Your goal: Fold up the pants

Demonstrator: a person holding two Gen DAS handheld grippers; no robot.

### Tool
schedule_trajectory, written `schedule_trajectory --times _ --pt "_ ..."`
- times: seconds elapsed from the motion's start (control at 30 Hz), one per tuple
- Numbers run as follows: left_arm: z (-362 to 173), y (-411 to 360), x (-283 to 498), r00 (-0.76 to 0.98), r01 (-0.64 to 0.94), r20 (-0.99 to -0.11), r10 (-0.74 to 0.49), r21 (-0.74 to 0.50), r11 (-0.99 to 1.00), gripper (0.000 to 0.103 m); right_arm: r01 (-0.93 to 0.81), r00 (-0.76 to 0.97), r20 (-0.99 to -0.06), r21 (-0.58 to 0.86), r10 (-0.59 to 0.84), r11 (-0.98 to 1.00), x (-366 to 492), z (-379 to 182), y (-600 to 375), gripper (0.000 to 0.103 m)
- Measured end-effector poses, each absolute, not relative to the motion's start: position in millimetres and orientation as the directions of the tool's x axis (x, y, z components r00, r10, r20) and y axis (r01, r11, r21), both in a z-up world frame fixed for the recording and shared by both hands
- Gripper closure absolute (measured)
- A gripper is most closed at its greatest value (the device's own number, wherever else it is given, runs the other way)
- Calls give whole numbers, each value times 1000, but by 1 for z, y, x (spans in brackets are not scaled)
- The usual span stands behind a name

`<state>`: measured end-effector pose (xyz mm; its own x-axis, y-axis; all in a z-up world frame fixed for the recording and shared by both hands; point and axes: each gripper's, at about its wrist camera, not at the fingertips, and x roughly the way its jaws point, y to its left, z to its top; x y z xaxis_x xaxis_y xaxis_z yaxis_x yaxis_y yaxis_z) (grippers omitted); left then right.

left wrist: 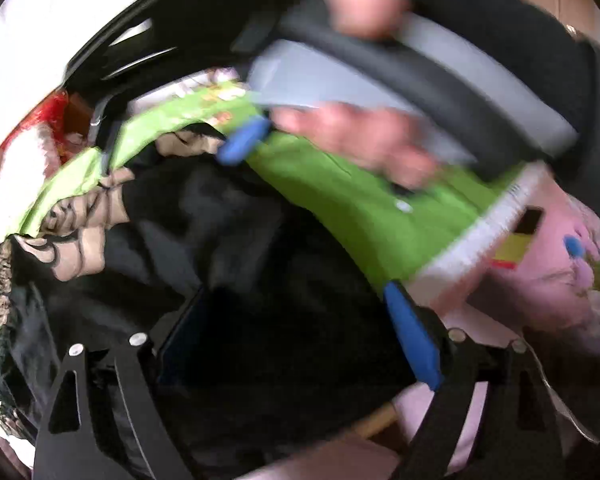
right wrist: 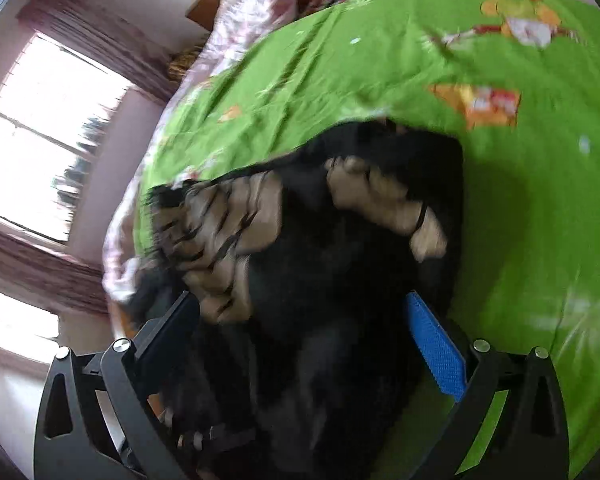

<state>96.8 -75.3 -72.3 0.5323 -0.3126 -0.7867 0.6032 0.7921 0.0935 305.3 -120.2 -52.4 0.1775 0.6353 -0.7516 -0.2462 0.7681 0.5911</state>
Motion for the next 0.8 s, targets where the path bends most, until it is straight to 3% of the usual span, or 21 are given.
schedule_trajectory --times 0.17,0.33,0.47,0.57,0.7,0.77,0.8 --pt "-69 -66 91 487 630 -799 -354 40 776 18 -239 220 -778 542 588 806 327 -53 -107 4" --pt "-64 -55 78 488 647 -791 -368 45 761 19 -186 230 -745 599 627 779 341 -48 -114 4" --pt "-29 15 83 535 563 -704 -467 -114 818 19 -241 225 -595 733 771 636 321 -22 -122 4" --pt "-16 64 108 627 414 -684 -373 -113 903 20 -276 144 -548 777 824 565 309 -14 -93 4" --pt "-25 120 151 638 254 -720 -273 -137 957 20 -321 37 -626 730 779 603 300 -28 -39 4" --pt "-40 128 157 603 232 -762 -235 -115 966 20 -289 47 -699 674 713 680 311 -51 -22 4" --pt "-43 131 151 614 241 -753 -235 -104 965 20 -325 92 -683 668 725 670 314 -48 -20 4"
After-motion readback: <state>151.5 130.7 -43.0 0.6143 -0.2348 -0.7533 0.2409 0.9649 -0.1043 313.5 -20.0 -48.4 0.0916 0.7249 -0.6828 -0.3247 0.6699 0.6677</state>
